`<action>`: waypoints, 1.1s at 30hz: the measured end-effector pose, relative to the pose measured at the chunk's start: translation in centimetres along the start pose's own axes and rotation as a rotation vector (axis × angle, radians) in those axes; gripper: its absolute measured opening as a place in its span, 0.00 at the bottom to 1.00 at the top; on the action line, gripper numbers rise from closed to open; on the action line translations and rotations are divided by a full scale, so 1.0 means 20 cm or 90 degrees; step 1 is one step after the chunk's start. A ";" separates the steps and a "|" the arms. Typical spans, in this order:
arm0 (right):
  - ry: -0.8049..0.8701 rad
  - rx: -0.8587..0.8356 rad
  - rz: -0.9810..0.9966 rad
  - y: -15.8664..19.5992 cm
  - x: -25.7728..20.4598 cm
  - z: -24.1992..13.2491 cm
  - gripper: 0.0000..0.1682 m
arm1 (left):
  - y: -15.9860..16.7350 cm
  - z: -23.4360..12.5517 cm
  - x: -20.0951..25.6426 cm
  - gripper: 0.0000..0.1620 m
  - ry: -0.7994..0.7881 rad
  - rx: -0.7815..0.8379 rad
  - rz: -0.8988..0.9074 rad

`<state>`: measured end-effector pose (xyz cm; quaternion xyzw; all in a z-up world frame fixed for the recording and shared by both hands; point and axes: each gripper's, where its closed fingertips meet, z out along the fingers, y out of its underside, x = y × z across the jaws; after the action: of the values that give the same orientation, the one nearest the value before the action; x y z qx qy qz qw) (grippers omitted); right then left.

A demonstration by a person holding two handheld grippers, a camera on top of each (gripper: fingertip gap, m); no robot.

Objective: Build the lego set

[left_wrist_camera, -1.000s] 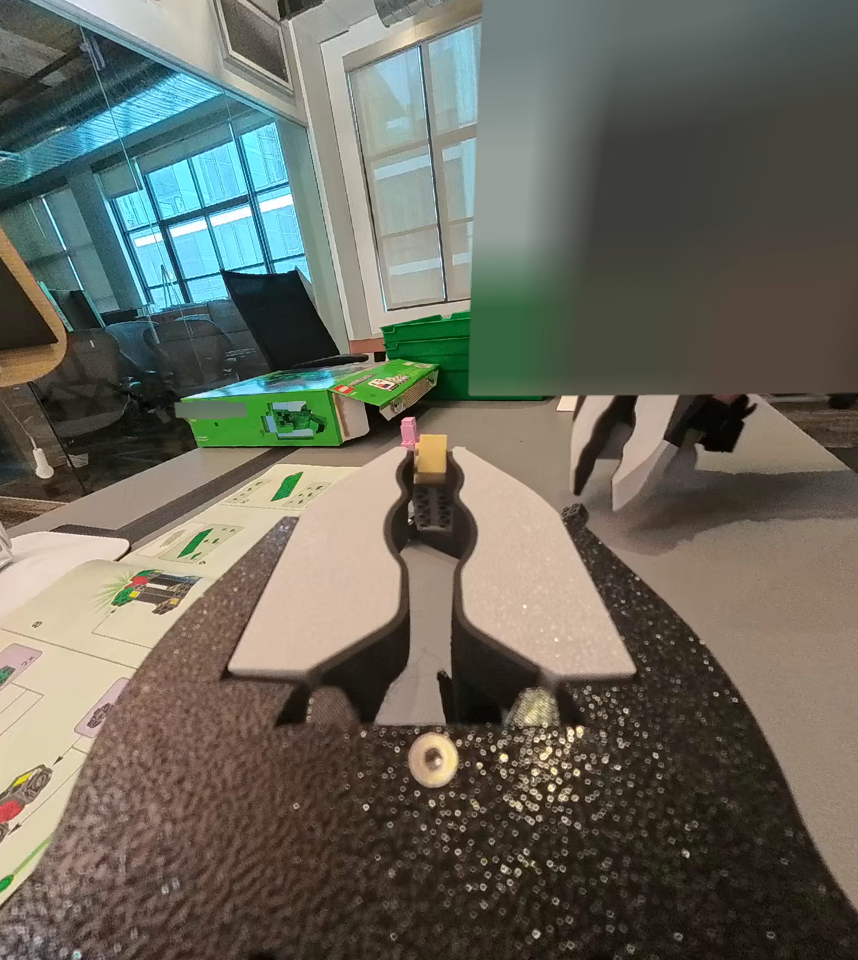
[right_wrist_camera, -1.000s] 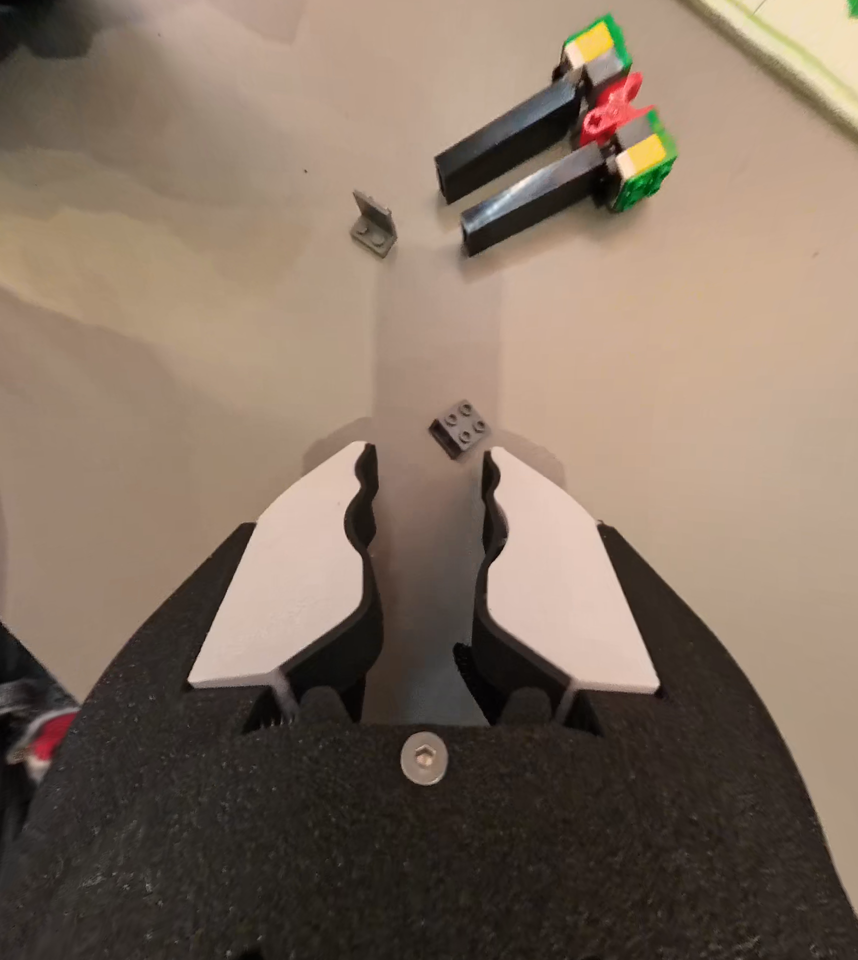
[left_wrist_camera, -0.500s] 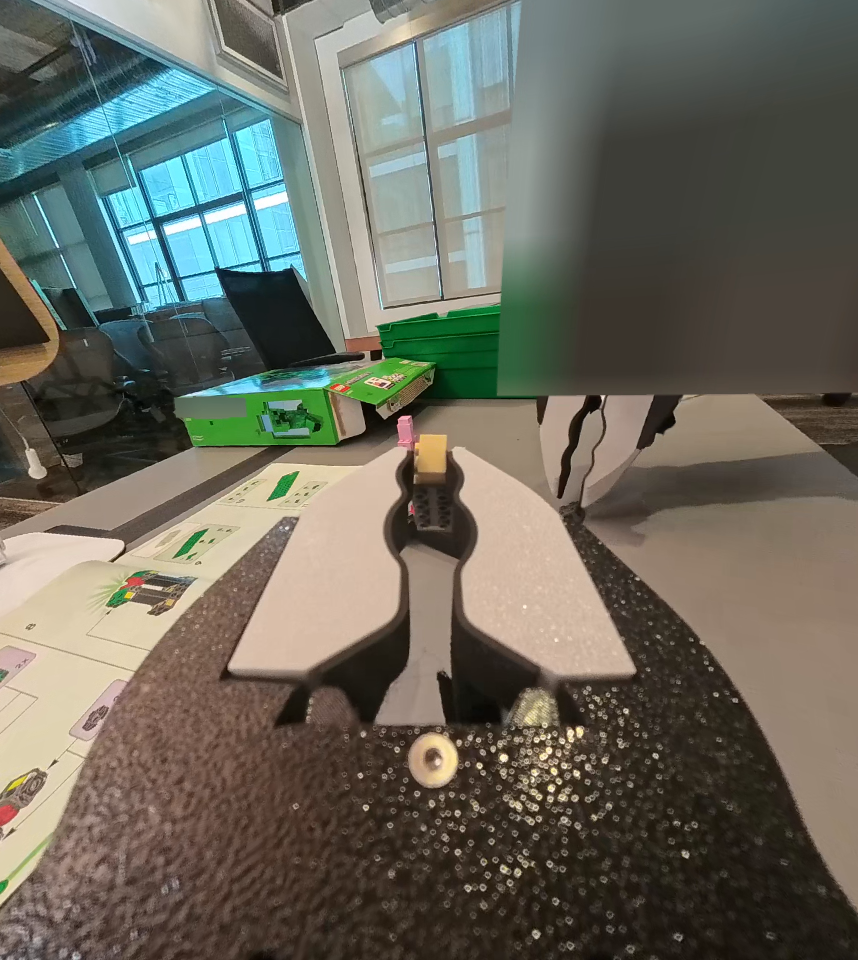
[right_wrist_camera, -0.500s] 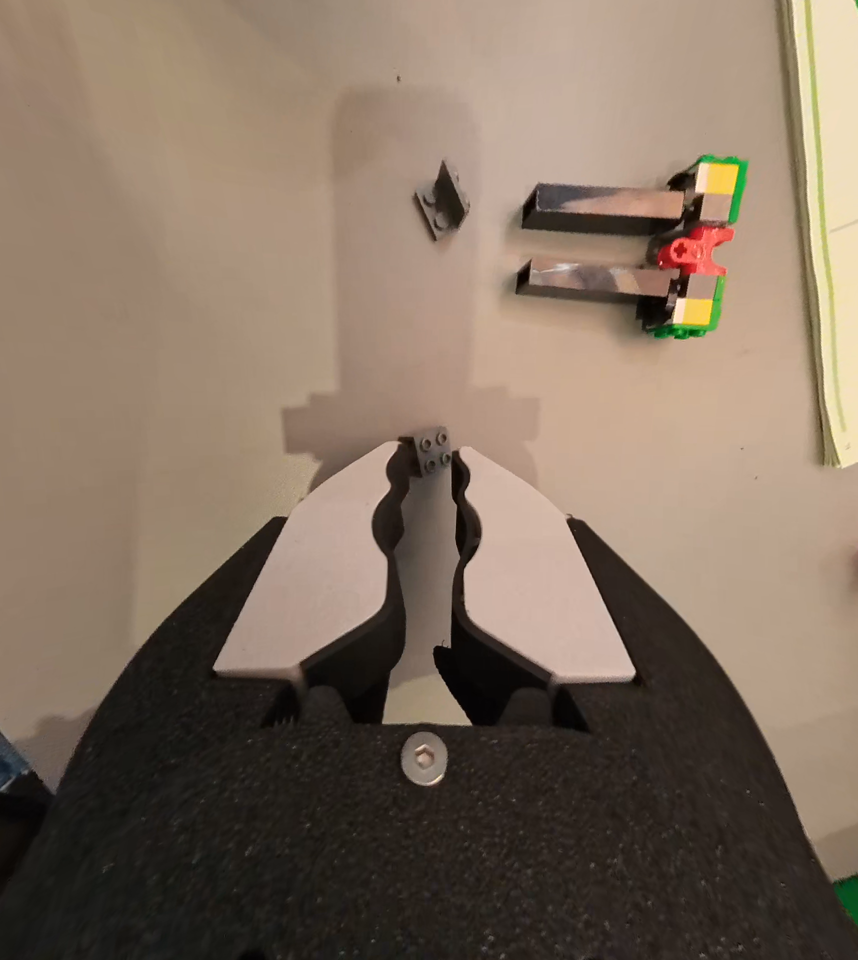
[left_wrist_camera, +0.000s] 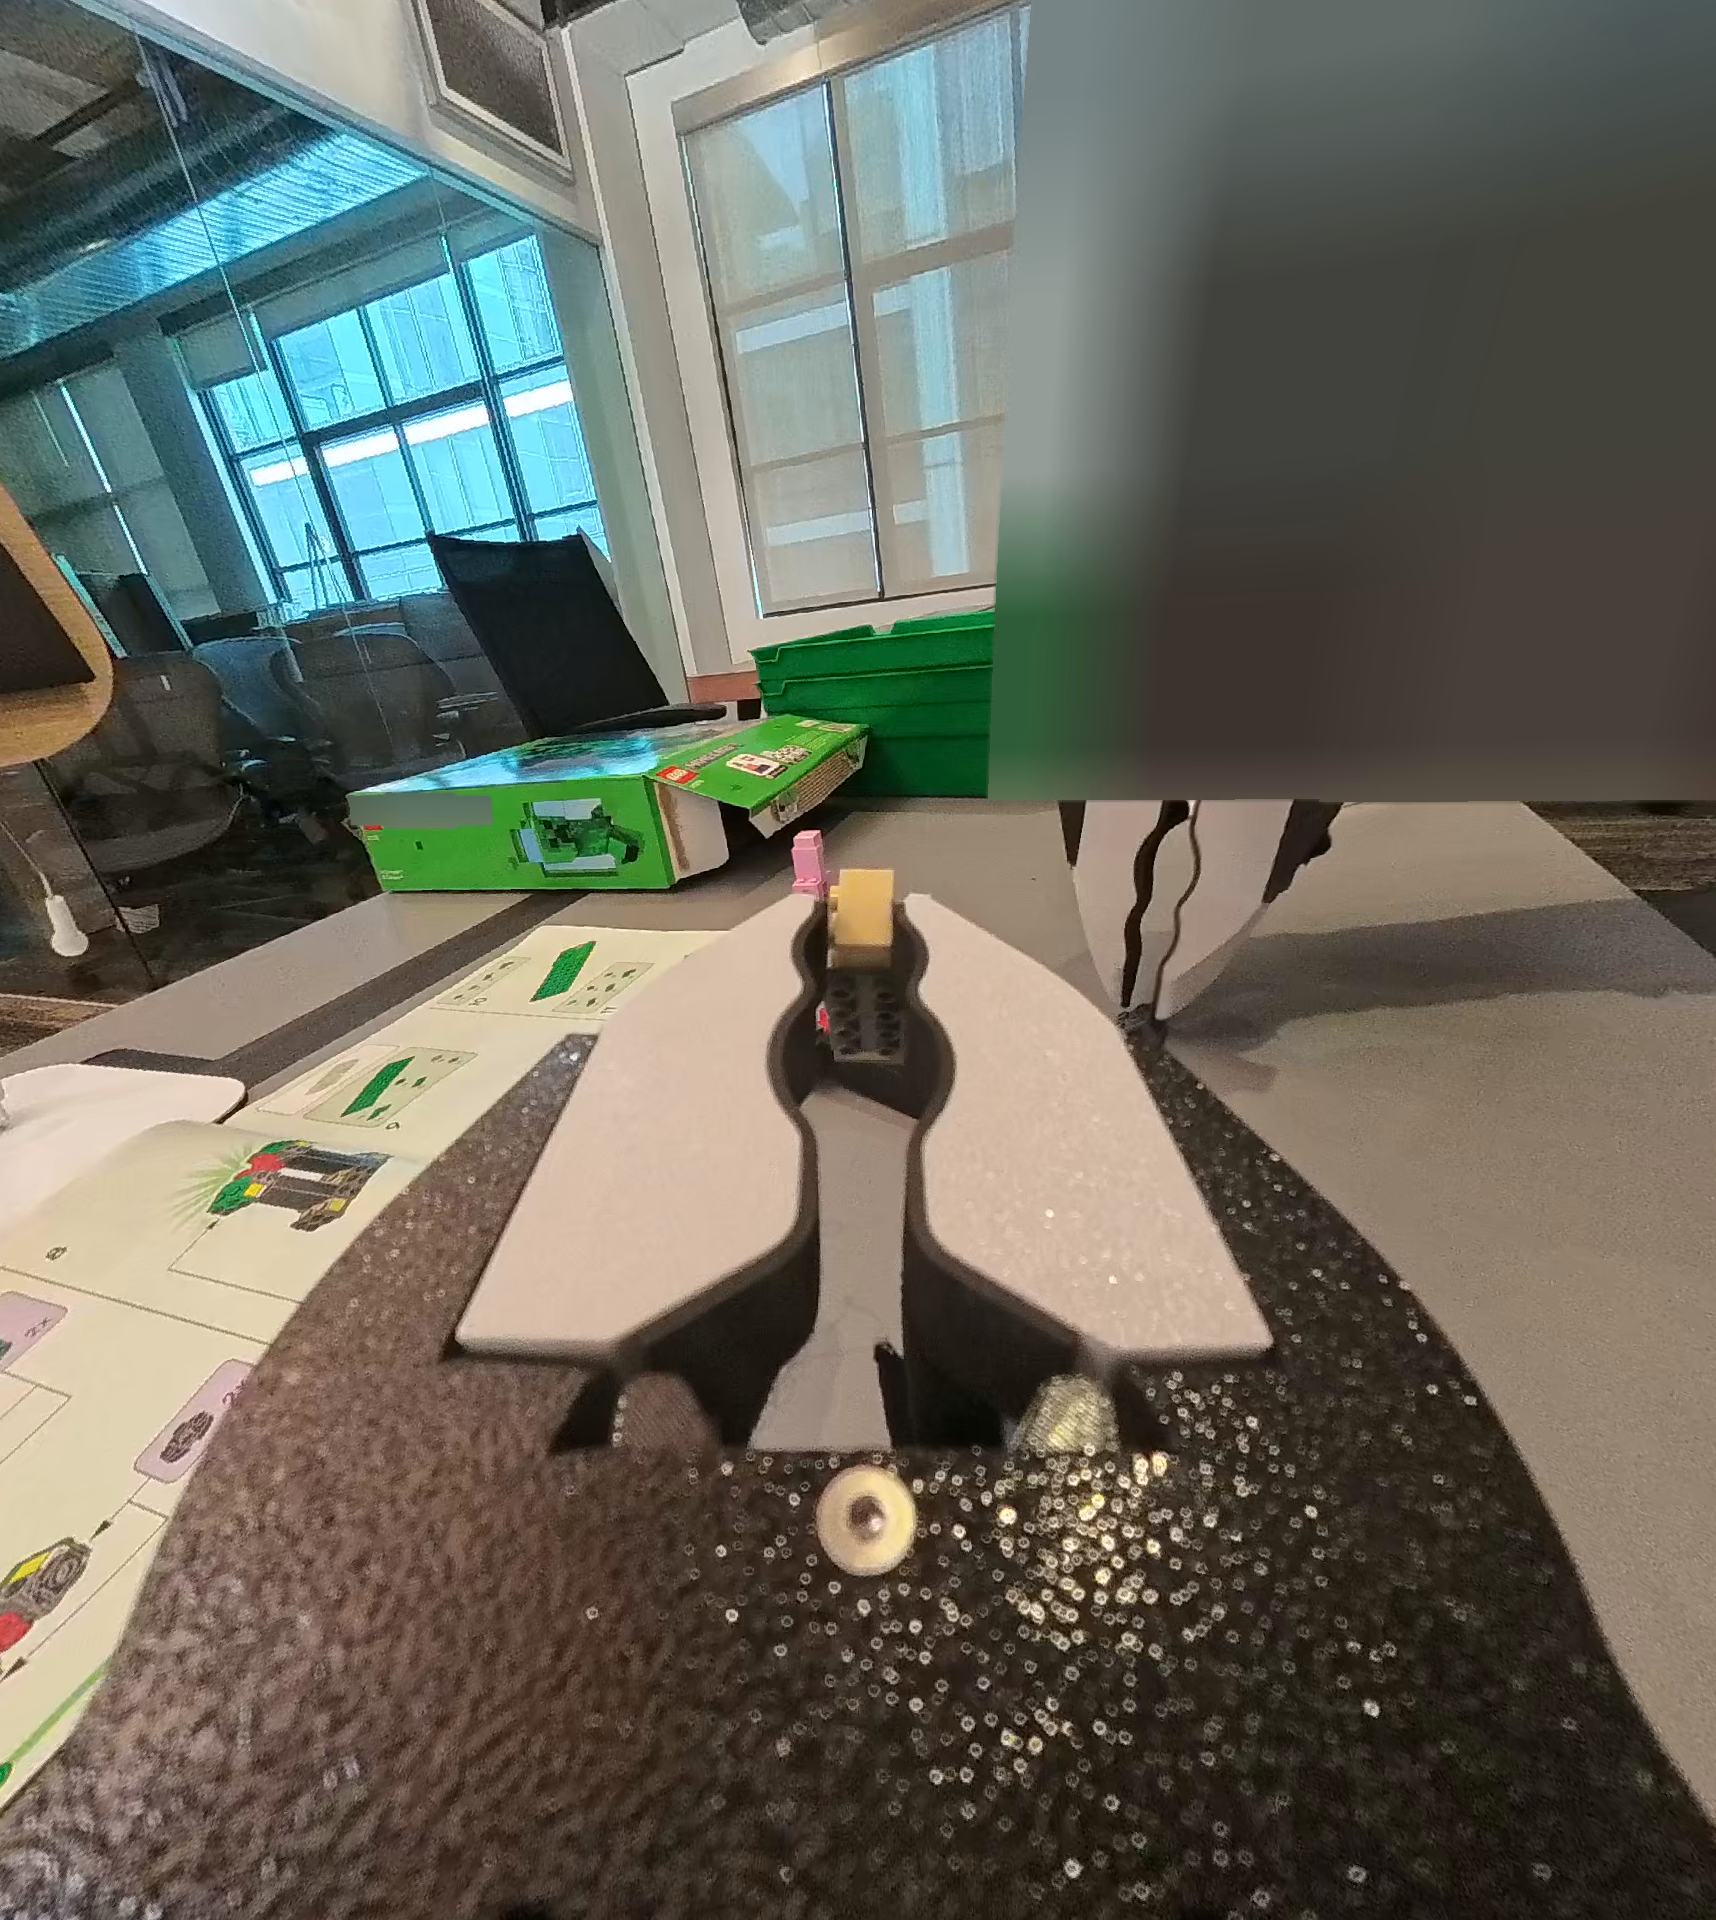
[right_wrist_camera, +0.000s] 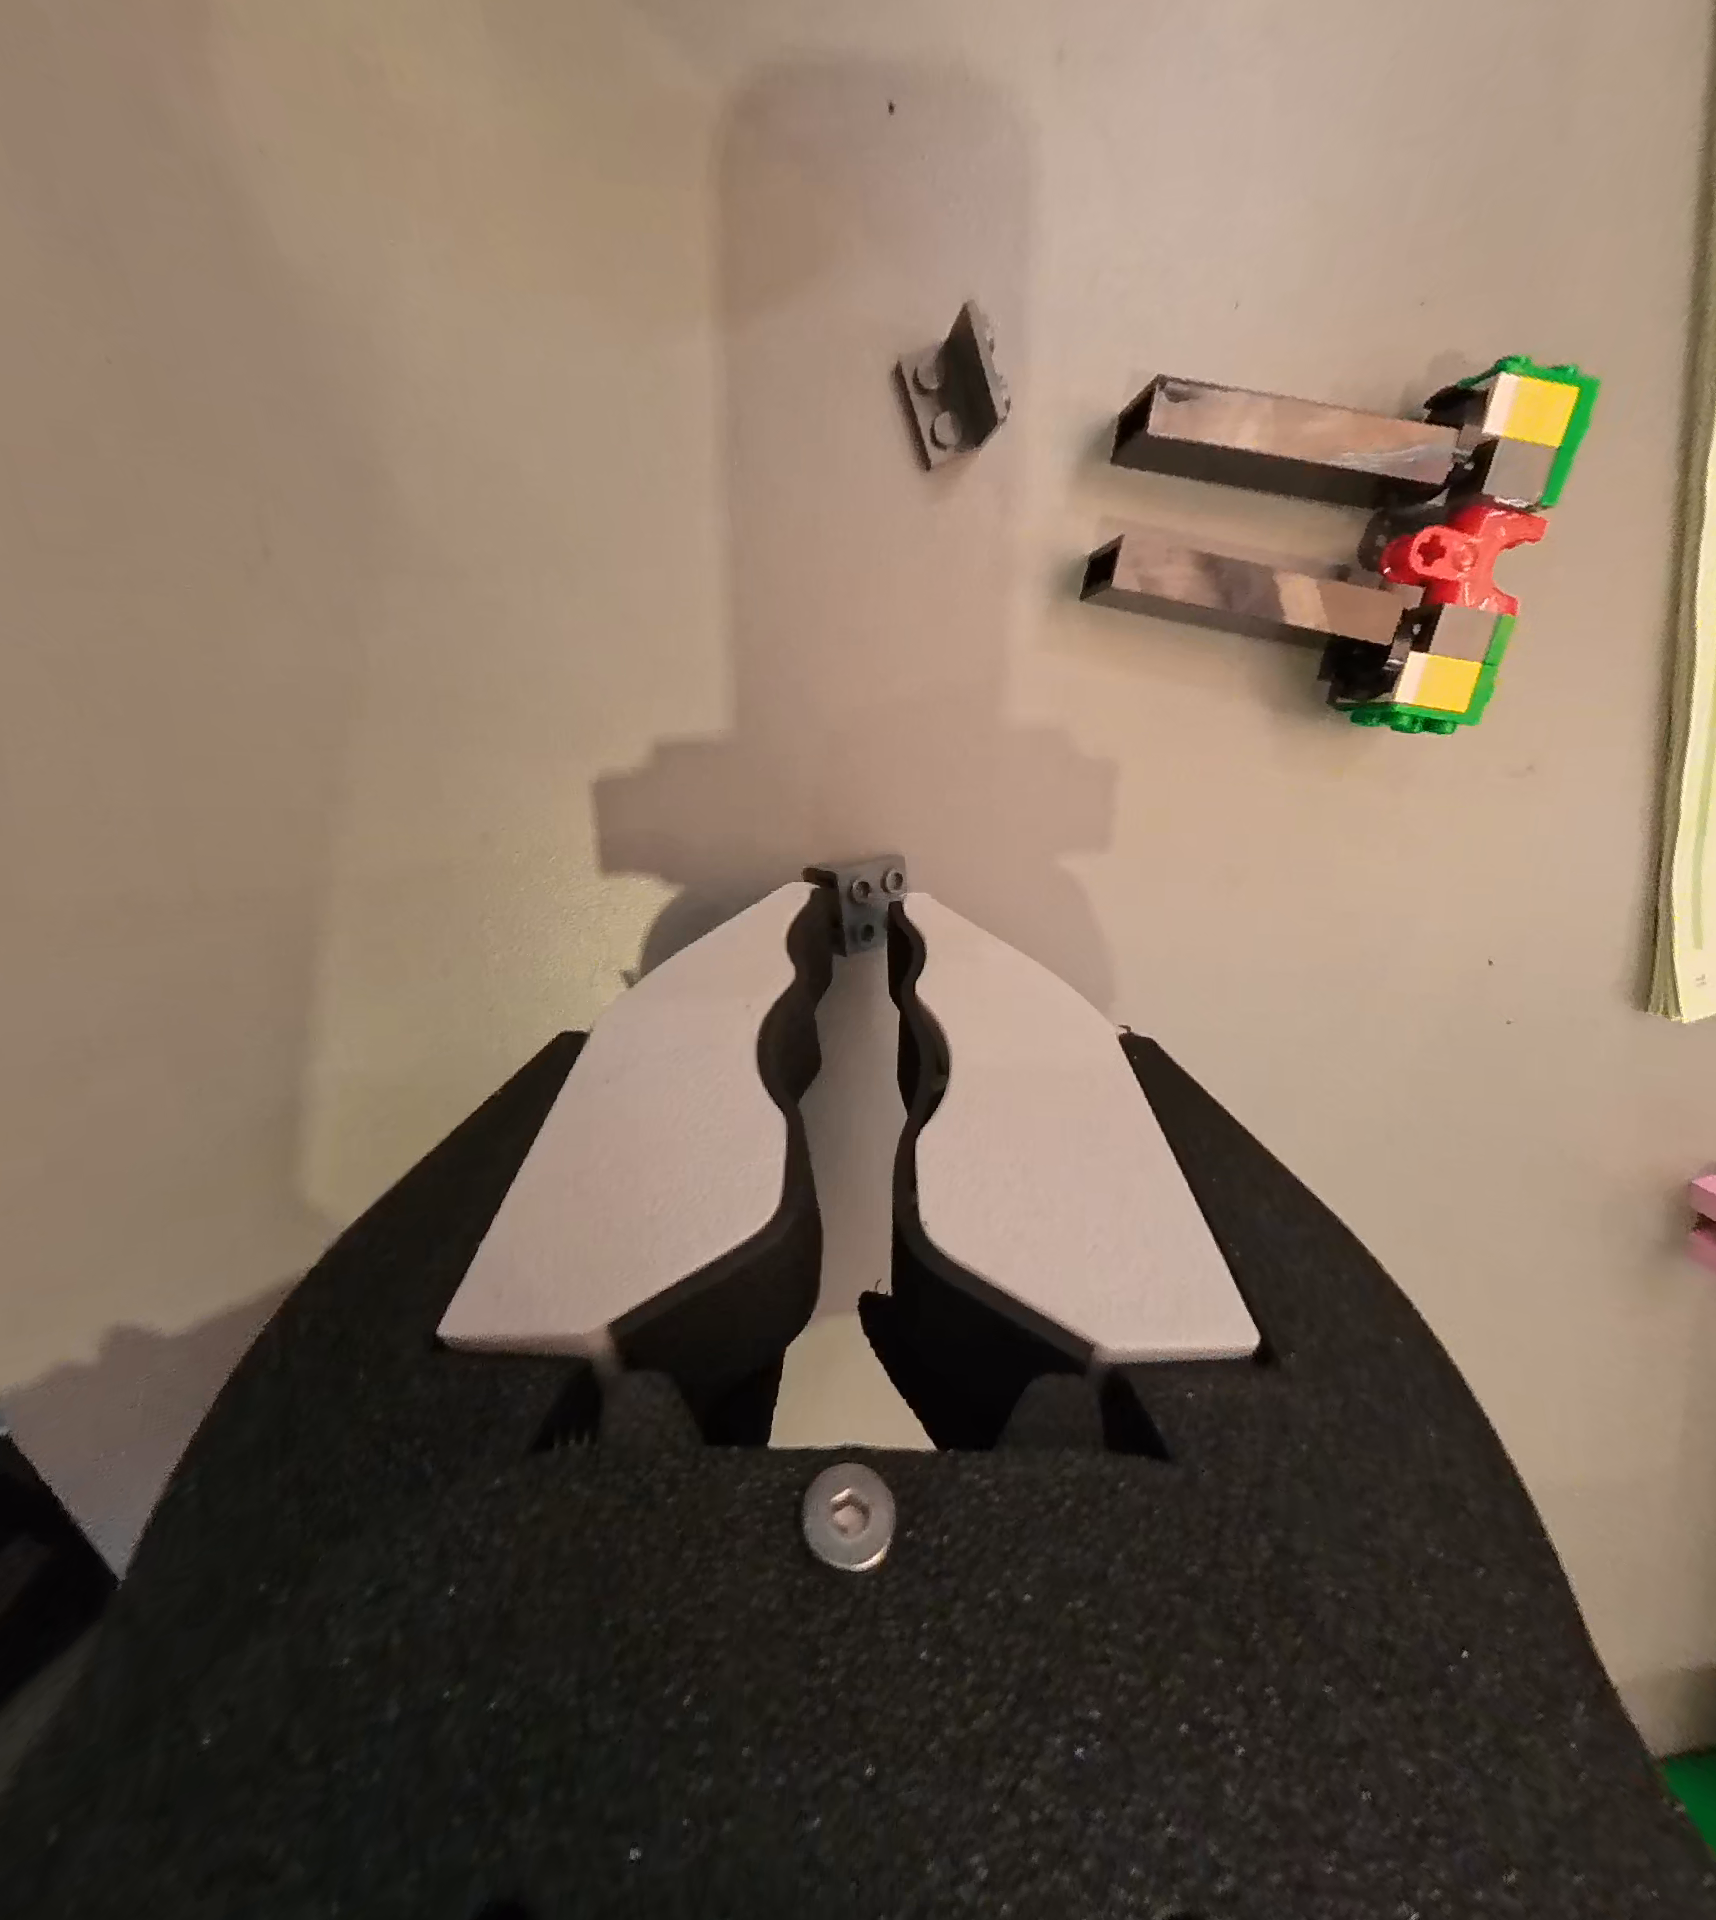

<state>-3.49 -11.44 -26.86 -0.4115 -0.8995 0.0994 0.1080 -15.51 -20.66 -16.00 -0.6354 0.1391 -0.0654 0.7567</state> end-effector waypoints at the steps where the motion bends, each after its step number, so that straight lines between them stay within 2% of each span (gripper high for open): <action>1: 0.000 -0.002 0.000 0.00 0.00 0.00 0.05 | 0.00 0.00 0.00 0.06 0.000 0.000 0.000; 14: -0.005 -0.014 -0.009 0.00 0.01 0.03 0.05 | 0.00 0.00 0.00 0.06 0.002 0.000 -0.003; 22: 0.032 -0.001 -0.039 0.00 0.01 0.03 0.04 | 0.00 0.00 0.00 0.06 0.003 0.000 -0.003; 29: 0.071 0.065 -0.002 0.01 0.03 0.01 0.04 | 0.00 0.00 0.00 0.06 0.003 0.000 -0.002; 33: 0.093 0.203 0.042 -0.11 0.05 -0.05 0.04 | 0.00 0.00 0.01 0.06 0.016 0.005 -0.006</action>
<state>-5.50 -12.02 -25.16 -0.4243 -0.8484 0.2140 0.2333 -15.23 -20.73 -15.95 -0.6320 0.1457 -0.0776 0.7572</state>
